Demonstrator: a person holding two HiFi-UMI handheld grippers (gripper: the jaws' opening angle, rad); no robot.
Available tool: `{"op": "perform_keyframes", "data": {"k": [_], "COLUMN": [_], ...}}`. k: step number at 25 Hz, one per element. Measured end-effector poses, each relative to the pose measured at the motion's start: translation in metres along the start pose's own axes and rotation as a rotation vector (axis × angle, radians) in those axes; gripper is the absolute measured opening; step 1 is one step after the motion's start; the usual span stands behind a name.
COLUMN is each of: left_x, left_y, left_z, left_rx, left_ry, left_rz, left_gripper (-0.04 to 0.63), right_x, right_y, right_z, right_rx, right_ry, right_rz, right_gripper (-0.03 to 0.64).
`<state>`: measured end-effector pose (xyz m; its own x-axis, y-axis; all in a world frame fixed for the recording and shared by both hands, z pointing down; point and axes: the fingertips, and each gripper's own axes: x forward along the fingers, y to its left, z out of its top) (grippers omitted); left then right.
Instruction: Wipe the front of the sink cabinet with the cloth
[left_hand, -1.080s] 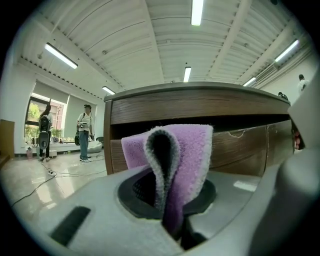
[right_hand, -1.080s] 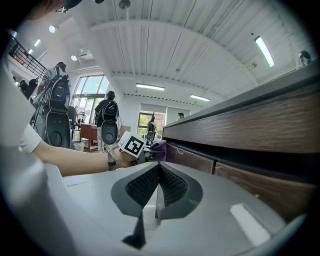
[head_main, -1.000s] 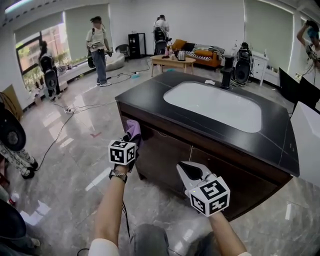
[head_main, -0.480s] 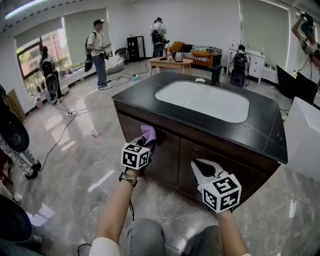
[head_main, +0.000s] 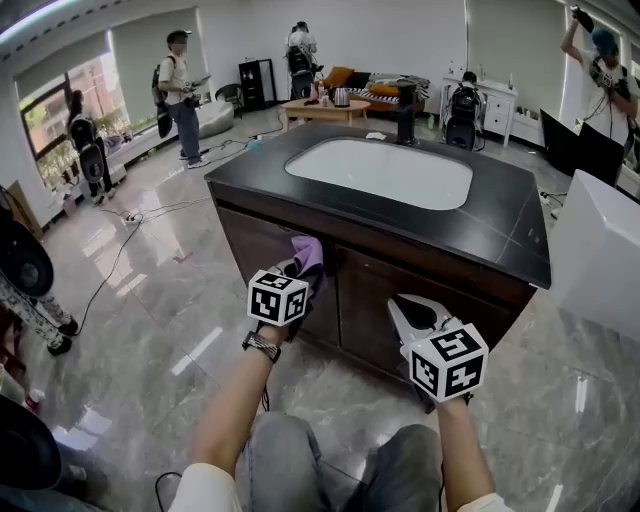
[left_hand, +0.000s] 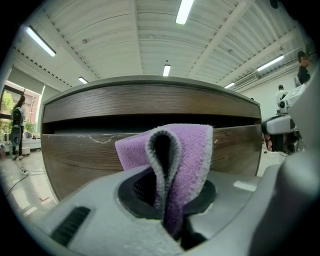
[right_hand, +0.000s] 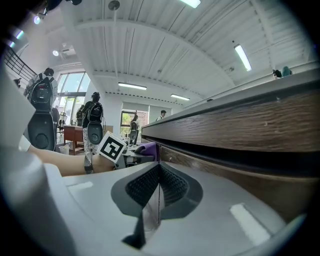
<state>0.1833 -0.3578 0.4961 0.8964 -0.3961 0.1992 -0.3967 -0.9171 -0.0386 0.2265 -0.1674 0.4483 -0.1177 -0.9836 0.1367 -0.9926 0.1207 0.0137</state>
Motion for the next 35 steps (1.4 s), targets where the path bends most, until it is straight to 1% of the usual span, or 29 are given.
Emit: {"op": "perform_keyframes", "data": {"k": [5,9,15,18,22,24,29,35], "left_x": [0.004,0.006,0.009,0.009,0.015,0.018,0.023,0.032], "left_y": [-0.038,-0.065,-0.126,-0.152,-0.197,-0.216,-0.250,-0.291], "left_z": [0.005,0.013,0.013,0.014,0.016,0.018,0.021,0.021], "left_rx": [0.032,0.048,0.083,0.095,0.113,0.118,0.121,0.145], "left_ry": [-0.001,-0.012,-0.015,-0.021,-0.028,-0.036,-0.051,-0.053], "left_rz": [-0.052,-0.078,-0.151,-0.202,-0.292,-0.320,-0.375,-0.483], "left_gripper": [0.048,0.048,0.048,0.048,0.048,0.048,0.048,0.048], "right_x": [-0.022,-0.039,-0.076,-0.089,-0.104,-0.114,-0.138,-0.161], "right_y": [-0.011,-0.022,-0.042,-0.052,-0.070,-0.077,-0.097,-0.118], "right_z": [-0.001,-0.001,-0.005,-0.005,-0.011,-0.016,-0.027,-0.039], "right_rx": [0.017,0.026,0.037,0.042,0.044,0.048,0.069,0.085], "right_ry": [-0.010,-0.016,-0.025,-0.025,-0.010,-0.006,-0.003,-0.009], "right_rz": [-0.030,-0.057,-0.114,-0.142,-0.176,-0.188,-0.230,-0.280], "right_gripper": [0.006,0.007,0.006,0.006,0.006,0.008,0.006,0.006]}}
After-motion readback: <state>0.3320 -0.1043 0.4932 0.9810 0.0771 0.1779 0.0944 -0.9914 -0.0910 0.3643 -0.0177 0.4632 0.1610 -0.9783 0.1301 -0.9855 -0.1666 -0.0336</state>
